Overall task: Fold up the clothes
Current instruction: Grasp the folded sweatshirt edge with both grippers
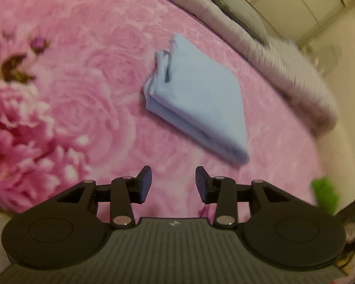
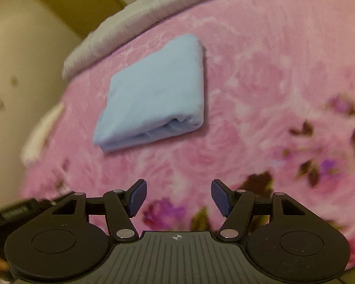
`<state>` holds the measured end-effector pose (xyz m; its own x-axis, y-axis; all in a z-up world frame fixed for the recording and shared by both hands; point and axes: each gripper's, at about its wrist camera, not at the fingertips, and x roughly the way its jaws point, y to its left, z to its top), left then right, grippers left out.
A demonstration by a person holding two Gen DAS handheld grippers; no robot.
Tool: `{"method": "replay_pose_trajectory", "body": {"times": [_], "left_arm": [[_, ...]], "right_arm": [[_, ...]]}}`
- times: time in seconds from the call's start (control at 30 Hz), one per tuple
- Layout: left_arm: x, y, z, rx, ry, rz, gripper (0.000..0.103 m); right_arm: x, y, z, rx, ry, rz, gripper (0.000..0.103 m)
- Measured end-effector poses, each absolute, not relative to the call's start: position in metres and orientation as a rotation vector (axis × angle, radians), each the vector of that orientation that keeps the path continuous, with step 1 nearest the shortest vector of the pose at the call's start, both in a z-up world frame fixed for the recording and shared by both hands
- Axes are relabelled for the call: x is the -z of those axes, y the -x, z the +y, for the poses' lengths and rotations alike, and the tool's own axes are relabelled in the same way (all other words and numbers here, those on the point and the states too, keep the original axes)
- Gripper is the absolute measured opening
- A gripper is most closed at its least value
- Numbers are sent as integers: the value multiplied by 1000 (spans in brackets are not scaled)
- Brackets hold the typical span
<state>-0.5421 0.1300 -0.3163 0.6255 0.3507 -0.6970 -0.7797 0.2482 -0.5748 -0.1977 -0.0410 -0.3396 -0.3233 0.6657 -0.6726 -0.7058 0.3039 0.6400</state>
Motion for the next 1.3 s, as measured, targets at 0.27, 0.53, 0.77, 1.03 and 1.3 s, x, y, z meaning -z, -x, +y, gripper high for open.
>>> {"method": "replay_pose_trajectory", "body": {"times": [0.27, 0.53, 0.77, 1.03, 1.3], "left_arm": [[351, 551, 194, -777, 1231, 320, 37], [378, 551, 256, -705, 1290, 262, 42], [406, 526, 296, -535, 1400, 254, 44], [415, 503, 319, -452, 1425, 251, 44], [415, 489, 326, -416, 1383, 293, 44]], "right_arm": [[364, 146, -3, -1301, -183, 1408, 79], [383, 122, 33, -1275, -293, 1470, 79], [388, 118, 54, -1271, -309, 1480, 79], [395, 118, 81, -1317, -301, 1483, 79], [398, 119, 105, -1354, -274, 1475, 79]]}}
